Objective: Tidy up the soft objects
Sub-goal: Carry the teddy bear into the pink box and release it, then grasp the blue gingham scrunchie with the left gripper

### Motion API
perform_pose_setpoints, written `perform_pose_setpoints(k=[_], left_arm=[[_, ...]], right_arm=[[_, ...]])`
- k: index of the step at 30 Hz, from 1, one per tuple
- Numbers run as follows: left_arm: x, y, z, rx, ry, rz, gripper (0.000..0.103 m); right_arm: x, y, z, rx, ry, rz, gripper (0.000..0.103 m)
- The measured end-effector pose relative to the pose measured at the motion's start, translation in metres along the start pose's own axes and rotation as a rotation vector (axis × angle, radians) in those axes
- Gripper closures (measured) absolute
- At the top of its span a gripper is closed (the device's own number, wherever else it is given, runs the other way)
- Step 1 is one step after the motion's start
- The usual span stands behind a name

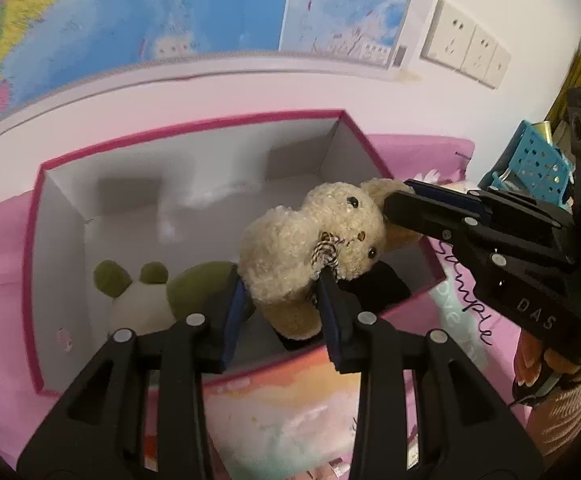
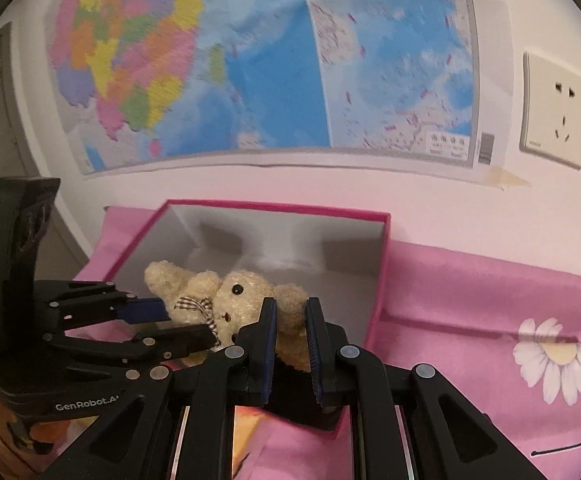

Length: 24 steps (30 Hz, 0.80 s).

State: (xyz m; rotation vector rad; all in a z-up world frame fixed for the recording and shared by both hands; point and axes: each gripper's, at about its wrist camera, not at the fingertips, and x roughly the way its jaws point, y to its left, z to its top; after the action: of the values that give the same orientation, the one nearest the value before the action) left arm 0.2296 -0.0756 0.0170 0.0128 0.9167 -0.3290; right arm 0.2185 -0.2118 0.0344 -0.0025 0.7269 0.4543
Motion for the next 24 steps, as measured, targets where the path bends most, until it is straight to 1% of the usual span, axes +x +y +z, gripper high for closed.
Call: perform_pose_setpoints(k=[3,5,7,8,10,11,12,15,17,19,24], left_arm=[[0.013,0.000,0.003,-0.010,0.030,0.026,0.061],[0.016,0.002,0.004,-0.023,0.034,0.037,0.053],[0.013,0.002,0.003,-0.034,0.025,0.035,0.035],[0.011,0.000,0.002,-0.030,0.018,0.037,0.032],[0.006,-0.005,0.000,-0.006,-0.012,0.069,0.032],[0.002,-0.007,-0.002,0.007,-0.024,0.074,0.032],[-0.002,-0.009,-0.003,0.020,-0.035,0.069,0.032],[-0.024,-0.013,-0.015,0.061,-0.087,0.036,0.032],[-0.042,-0.016,-0.027,0.095,-0.121,-0.004,0.032],[-0.061,-0.017,-0.043,0.120,-0.149,-0.025,0.032],[-0.093,-0.025,-0.083,0.192,-0.173,-0.073,0.032]], right_arm=[[0.010,-0.002,-0.001,0.008,0.015,-0.040,0.089],[0.012,-0.002,-0.001,0.012,0.016,-0.063,0.087],[0.011,-0.001,-0.003,0.008,0.014,-0.081,0.086],[0.010,-0.002,-0.004,0.015,0.011,-0.090,0.086],[0.006,-0.003,-0.004,0.024,0.010,-0.087,0.085],[0.002,-0.003,-0.006,0.027,0.001,-0.083,0.085],[-0.004,-0.003,-0.007,0.027,-0.006,-0.081,0.082],[-0.026,0.002,-0.012,0.024,-0.035,-0.028,0.073],[-0.046,0.005,-0.018,0.022,-0.052,0.014,0.071],[-0.063,0.011,-0.025,0.019,-0.058,0.071,0.069],[-0.101,0.022,-0.047,0.019,-0.065,0.174,0.065]])
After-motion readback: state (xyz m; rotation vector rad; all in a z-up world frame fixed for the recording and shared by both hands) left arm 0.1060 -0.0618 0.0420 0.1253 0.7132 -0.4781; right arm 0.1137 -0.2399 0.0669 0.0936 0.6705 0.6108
